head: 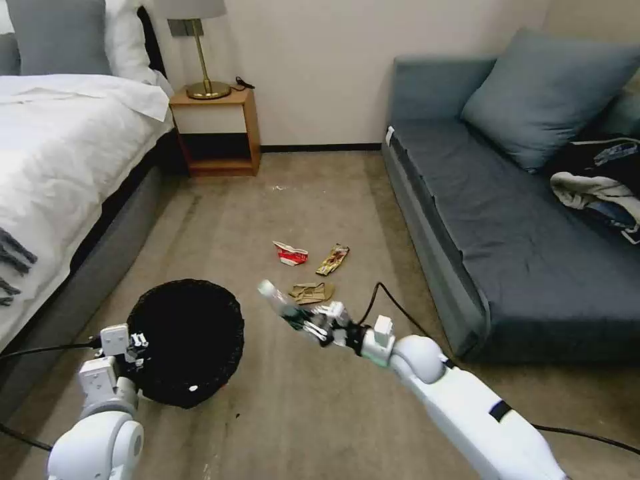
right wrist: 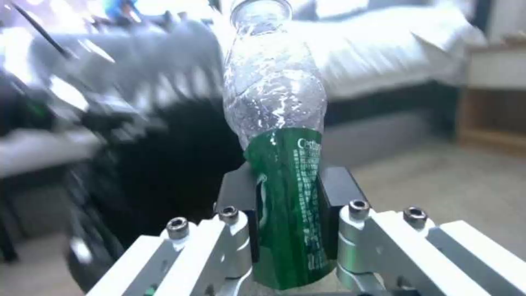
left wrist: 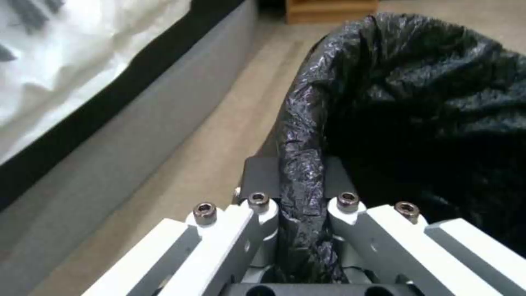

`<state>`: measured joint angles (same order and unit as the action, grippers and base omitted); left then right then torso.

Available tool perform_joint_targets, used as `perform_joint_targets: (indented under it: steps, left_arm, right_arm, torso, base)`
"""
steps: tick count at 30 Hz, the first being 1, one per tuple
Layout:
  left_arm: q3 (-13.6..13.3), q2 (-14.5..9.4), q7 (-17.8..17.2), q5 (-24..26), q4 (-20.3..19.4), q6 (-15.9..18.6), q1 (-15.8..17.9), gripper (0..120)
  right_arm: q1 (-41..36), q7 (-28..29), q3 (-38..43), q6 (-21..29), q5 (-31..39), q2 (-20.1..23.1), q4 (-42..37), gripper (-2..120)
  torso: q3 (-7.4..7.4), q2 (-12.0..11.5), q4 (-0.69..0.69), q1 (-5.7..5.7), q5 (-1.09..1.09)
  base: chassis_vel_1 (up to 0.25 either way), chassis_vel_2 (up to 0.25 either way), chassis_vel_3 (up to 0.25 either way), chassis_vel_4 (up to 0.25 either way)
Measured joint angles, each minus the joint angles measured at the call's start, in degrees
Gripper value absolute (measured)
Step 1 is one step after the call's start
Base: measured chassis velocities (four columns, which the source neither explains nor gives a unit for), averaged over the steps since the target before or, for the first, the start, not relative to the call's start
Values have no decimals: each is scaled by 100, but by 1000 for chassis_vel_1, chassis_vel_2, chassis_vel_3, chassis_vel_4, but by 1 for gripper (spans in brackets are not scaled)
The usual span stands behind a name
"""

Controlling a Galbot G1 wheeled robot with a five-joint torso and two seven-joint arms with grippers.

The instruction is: Pick up the trash bin, then pick up the garbage on the floor and place it into the trash bin.

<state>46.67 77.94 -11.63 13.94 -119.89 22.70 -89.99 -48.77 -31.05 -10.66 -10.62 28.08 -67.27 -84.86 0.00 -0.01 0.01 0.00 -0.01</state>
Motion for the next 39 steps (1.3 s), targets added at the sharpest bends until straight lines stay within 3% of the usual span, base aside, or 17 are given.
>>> perform_joint_targets:
  steps: [8,12,17,25,27,30,32,34,39]
  left_arm:
    - [-35,163,206,264,-120,-133,-33,7]
    - [-49,262,243,694,-408,-10,-96,7]
    - [-46,266,257,785,-566,35,-153,7]
    - [-15,192,269,796,-630,37,-185,7]
    - [-15,188,269,796,-648,37,-187,7]
    - [-16,185,269,797,-656,43,-191,7]
    - [-16,184,269,797,-659,44,-193,7]
    - [-11,172,269,801,-694,56,-208,7]
    - [9,172,269,806,-737,66,-229,7]
  right_arm:
    - [314,22,-687,-509,353,-380,59,19]
    - [518,243,-990,-749,170,-799,524,19]
    - [533,490,-1076,-704,-90,-937,670,19]
    - [413,705,-1112,-295,-88,-731,291,43]
    - [358,721,-1103,-203,-62,-616,111,57]
    - [312,740,-1061,-184,-54,-567,26,67]
    - [303,745,-1052,-180,-53,-558,12,67]
    - [239,765,-998,-164,-51,-505,-72,80]
    - [128,768,-912,-154,-64,-458,-177,96]
  torso:
    - [0,0,0,0,0]
    - [0,0,0,0,1]
    - [0,0,0,0,1]
    - [0,0,-1,0,1]
    - [0,0,-1,0,2]
    - [0,0,-1,0,1]
    - [0,0,-1,0,1]
    - [0,0,-1,0,2]
    - [0,0,-1,0,2]
  base:
    - [0,0,0,0]
    - [0,0,0,0]
    - [0,0,0,0]
    - [0,0,0,0]
    - [0,0,0,0]
    - [0,0,0,0]
    - [0,0,0,0]
    - [0,0,0,0]
    - [0,0,0,0]
